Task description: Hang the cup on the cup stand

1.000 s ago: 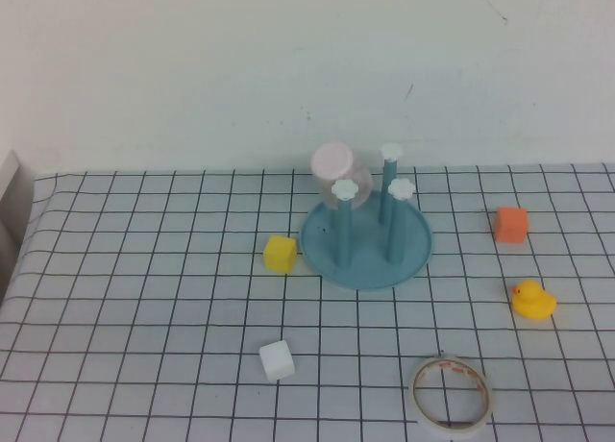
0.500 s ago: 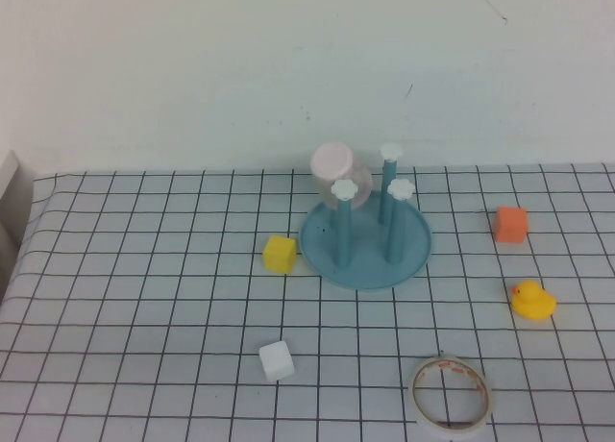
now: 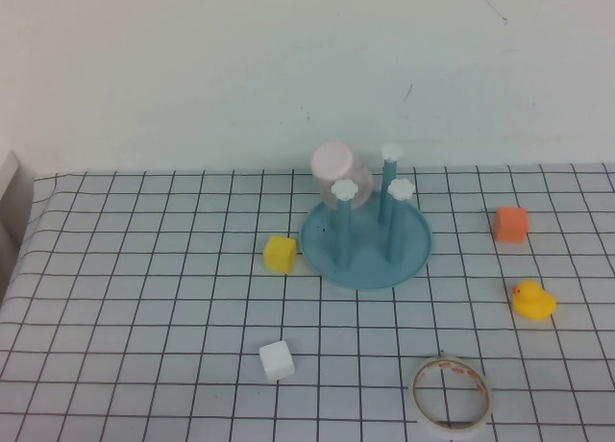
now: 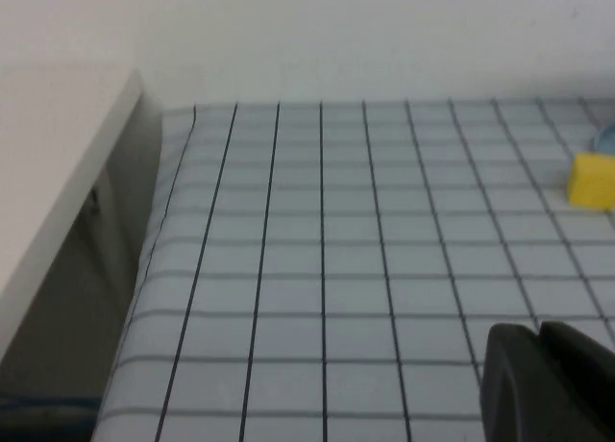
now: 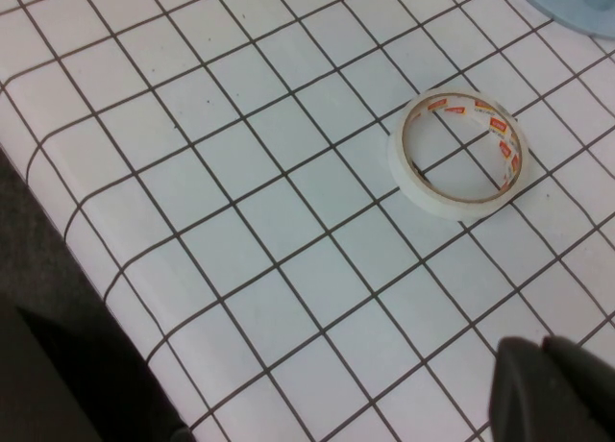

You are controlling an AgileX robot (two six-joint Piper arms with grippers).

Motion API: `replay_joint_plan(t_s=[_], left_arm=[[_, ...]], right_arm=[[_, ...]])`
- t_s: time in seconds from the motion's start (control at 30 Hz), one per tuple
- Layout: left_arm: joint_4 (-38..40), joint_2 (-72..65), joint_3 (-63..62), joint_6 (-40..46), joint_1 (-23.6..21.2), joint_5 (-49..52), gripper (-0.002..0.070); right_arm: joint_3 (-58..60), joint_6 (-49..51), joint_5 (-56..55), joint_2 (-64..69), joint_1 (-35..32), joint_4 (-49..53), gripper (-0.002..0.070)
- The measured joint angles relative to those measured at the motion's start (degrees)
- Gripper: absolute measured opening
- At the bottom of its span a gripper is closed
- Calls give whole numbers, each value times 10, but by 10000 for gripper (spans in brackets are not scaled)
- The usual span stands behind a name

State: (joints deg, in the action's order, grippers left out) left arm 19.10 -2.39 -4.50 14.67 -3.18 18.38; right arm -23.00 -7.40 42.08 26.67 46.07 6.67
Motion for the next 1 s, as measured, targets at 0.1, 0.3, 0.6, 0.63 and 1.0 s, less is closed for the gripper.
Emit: replay_joint_plan(t_s=[0.1, 0.3, 0.6, 0.63, 1.0], left_arm=[[-55, 8, 39, -57, 0, 4, -1], [-56, 30, 52, -4, 0, 4, -1], [-39, 31, 52, 28, 0, 5, -1], [-44, 31, 52, 28, 0, 5, -1], [-212, 31, 52, -201, 50, 5, -1]], right_arm=[[0, 0, 0, 0, 0, 0, -1], [0, 0, 1, 0, 0, 0, -1], [0, 0, 1, 0, 0, 0, -1], [0, 0, 1, 0, 0, 0, -1], [0, 0, 1, 0, 0, 0, -1]])
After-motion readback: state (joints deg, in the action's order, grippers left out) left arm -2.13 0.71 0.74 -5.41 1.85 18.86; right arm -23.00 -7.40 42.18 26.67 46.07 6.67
